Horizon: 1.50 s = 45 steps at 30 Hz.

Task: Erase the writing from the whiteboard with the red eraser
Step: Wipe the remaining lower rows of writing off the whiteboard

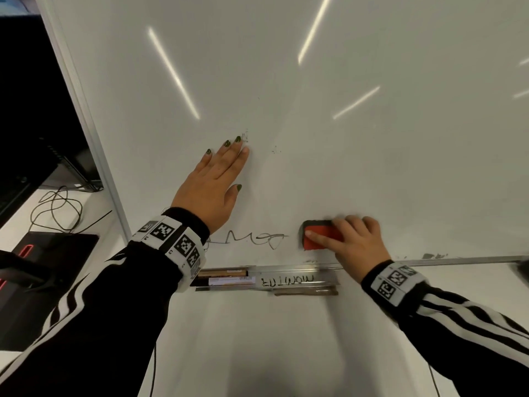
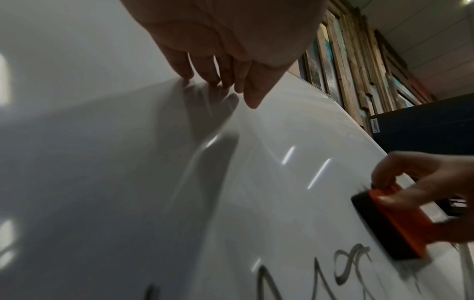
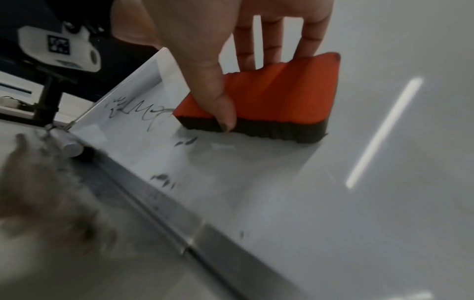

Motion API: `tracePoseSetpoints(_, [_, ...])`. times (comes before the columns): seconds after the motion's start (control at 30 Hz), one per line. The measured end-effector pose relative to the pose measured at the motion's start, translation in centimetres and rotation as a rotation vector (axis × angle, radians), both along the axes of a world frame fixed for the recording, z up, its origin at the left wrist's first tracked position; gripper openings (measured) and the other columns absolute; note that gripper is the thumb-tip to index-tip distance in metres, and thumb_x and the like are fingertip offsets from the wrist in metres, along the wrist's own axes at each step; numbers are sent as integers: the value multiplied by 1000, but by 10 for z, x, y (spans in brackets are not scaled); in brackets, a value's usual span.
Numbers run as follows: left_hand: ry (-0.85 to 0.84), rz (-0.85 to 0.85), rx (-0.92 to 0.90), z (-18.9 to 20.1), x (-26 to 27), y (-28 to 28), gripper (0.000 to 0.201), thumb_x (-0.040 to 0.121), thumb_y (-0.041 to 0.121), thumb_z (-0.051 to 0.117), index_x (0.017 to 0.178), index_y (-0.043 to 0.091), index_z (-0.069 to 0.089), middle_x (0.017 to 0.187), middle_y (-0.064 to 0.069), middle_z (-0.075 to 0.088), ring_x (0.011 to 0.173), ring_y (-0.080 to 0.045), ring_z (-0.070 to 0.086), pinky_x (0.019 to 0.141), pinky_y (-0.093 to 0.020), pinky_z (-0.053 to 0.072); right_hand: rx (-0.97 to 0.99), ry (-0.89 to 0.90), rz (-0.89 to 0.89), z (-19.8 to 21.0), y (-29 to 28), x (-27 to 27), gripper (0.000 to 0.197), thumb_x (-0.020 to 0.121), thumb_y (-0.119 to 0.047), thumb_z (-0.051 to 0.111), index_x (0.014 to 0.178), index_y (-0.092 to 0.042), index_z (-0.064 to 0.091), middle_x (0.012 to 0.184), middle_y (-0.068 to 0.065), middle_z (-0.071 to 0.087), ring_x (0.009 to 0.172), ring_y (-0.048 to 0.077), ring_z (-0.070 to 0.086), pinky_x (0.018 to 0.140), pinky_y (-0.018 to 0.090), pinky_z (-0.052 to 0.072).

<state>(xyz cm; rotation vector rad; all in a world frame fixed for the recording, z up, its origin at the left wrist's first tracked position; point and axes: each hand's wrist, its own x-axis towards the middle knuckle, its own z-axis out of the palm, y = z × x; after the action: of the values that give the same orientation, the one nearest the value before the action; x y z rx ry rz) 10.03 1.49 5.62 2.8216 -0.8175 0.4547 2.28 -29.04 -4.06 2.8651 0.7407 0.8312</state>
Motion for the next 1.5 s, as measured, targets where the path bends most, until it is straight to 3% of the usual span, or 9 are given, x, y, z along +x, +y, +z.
tracePoseSetpoints(0.13, [14,-17,-11,-1,3,4,61,90,31,20,148,20,5,154,8,-1,142,-7,1,114,-22,-6,21,-13,-12,-8,33,5,75,63,-12,74,126,-43,47,106,3,54,96,26,45,80,44,32])
tracePoseSetpoints(0.3, [13,-30,-16,0,3,5,60,91,27,25,149,19,9,154,6,1,142,-8,3,116,-25,-1,-79,73,120,-35,68,-2,74,59,-24,82,125,-38,51,107,4,57,96,28,45,84,45,31])
tracePoseSetpoints(0.5, [35,-58,-18,1,5,10,61,90,29,22,149,20,10,155,6,2,142,-7,3,115,-23,-2,69,-65,13,-2,62,16,66,69,-11,60,126,-41,52,108,3,51,95,26,45,80,44,32])
tracePoseSetpoints(0.6, [26,-67,-38,1,6,10,61,92,23,32,148,19,11,154,7,2,141,-5,2,115,-21,-4,-1,-52,51,-18,66,11,72,66,-12,68,129,-39,45,111,3,46,96,27,45,80,45,33])
tracePoseSetpoints(0.73, [30,-76,-34,3,6,11,62,93,17,39,148,19,9,153,8,0,139,-3,1,114,-22,-3,-154,54,194,-35,65,0,72,60,-22,76,126,-37,50,108,4,51,97,28,47,84,44,32])
tracePoseSetpoints(0.93, [38,-61,-55,4,2,8,58,94,20,36,148,17,15,153,5,4,139,-4,2,115,-25,0,54,-26,43,-10,83,15,63,69,-10,58,126,-37,54,107,6,56,96,28,46,81,44,33])
tracePoseSetpoints(1.1, [12,-26,-41,5,0,18,60,93,21,36,148,17,12,153,5,1,139,-4,-1,114,-20,-8,-146,81,244,-26,83,6,67,62,-21,77,123,-38,56,111,1,49,99,26,49,82,44,38])
tracePoseSetpoints(1.3, [-2,66,-30,7,2,48,65,93,15,45,148,17,10,153,7,-5,139,-5,-6,113,-20,-11,68,-63,104,0,92,28,66,64,-5,62,122,-36,57,107,2,54,96,25,47,80,43,31])
tracePoseSetpoints(1.5, [21,80,-1,4,2,53,68,93,17,44,147,20,3,153,8,-9,140,-6,-9,116,-28,-5,-129,72,270,-29,101,13,65,61,-21,79,121,-37,59,109,1,54,99,25,48,82,42,36])
